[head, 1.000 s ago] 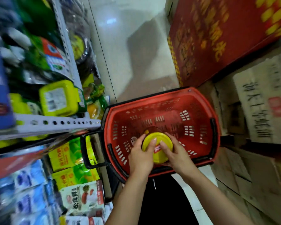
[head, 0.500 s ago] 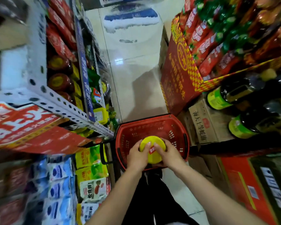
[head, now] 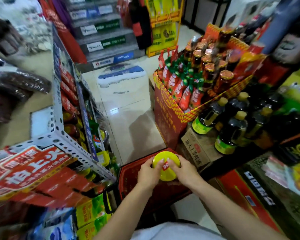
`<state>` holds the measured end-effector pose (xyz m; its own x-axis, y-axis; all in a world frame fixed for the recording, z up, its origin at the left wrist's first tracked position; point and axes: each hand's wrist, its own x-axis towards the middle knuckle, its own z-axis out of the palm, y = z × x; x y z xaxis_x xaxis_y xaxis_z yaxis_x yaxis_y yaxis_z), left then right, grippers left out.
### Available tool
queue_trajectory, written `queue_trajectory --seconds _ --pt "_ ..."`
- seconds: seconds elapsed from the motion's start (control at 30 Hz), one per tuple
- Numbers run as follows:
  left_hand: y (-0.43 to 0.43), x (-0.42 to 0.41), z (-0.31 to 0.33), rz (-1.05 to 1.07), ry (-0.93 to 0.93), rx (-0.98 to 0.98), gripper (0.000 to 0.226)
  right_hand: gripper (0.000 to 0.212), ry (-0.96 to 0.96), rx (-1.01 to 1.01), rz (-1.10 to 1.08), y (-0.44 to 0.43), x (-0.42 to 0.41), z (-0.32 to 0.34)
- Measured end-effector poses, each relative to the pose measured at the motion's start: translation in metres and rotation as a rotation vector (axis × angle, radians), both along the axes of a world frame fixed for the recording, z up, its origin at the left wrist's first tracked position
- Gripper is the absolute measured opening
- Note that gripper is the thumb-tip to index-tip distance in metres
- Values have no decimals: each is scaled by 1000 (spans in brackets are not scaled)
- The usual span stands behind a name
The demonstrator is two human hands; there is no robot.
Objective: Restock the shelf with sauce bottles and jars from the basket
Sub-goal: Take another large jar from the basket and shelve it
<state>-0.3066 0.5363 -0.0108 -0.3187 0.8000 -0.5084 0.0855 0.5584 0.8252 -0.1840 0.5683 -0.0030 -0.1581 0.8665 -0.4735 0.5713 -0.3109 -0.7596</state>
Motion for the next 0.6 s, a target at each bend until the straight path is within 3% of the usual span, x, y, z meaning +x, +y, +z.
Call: queue_trajectory --seconds 0.3,0.4,0.6 --pt "-2 20 14 -433 -22 43 27 53 -13 22 -400 -58 25 17" --pt "-9 41 16 -594 -2 37 13 51 15 22 -548 -85 41 19" --pt "-38 104 20 -892 -4 1 23 48 112 51 -898 -153 82 23"
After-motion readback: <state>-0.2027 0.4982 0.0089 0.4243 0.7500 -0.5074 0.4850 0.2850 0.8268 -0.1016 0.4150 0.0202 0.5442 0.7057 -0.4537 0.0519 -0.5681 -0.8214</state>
